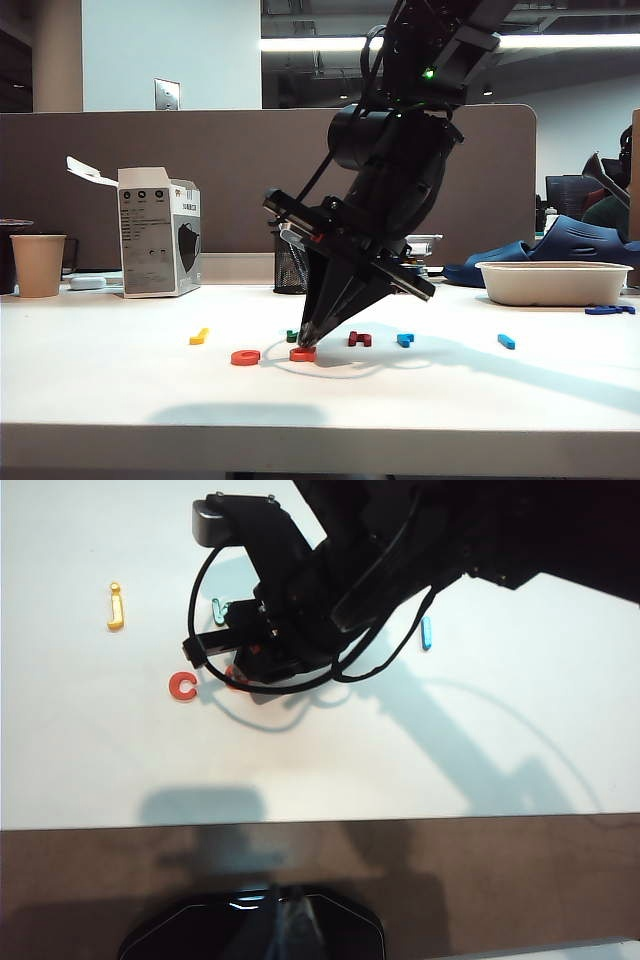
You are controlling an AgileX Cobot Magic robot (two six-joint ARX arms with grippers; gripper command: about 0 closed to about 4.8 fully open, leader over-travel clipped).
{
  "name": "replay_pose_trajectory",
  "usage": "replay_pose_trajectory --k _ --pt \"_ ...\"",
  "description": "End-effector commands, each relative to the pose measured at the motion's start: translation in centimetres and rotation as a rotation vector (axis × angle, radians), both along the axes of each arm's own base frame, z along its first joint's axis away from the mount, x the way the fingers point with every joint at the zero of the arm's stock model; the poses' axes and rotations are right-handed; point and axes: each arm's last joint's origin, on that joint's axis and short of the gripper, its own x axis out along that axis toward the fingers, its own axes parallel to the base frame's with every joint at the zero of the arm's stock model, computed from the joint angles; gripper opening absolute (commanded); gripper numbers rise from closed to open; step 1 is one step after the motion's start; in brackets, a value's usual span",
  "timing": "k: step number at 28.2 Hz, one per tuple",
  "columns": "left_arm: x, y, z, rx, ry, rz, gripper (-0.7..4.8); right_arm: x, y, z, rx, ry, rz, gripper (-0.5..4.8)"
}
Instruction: Select the appropriate letters from the row of letter magnets placed on the table to arrange into the word "car".
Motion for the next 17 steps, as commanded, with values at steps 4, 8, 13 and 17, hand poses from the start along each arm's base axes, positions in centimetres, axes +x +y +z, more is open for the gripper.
replay_pose_trajectory --k 4,8,13,17 --pt "0.01 0.12 0.07 0.008 -0.007 0.000 -0.05 -0.02 0.15 0.10 0.003 -0.009 0.006 -0.06" --pt "0.01 0.14 0.08 0.007 -0.007 0.000 -0.05 -0.06 0.12 0.06 0.001 -0.006 0.006 -0.06" --pt "0.01 0.14 0.08 0.007 -0.007 0.000 -0.05 -0.12 0.08 0.02 -0.003 0.000 0.006 -0.06" --pt "0.01 0.14 0.09 0.007 -0.007 0.000 -0.05 -0.19 0.04 0.00 -0.008 0.008 0.006 -0.06"
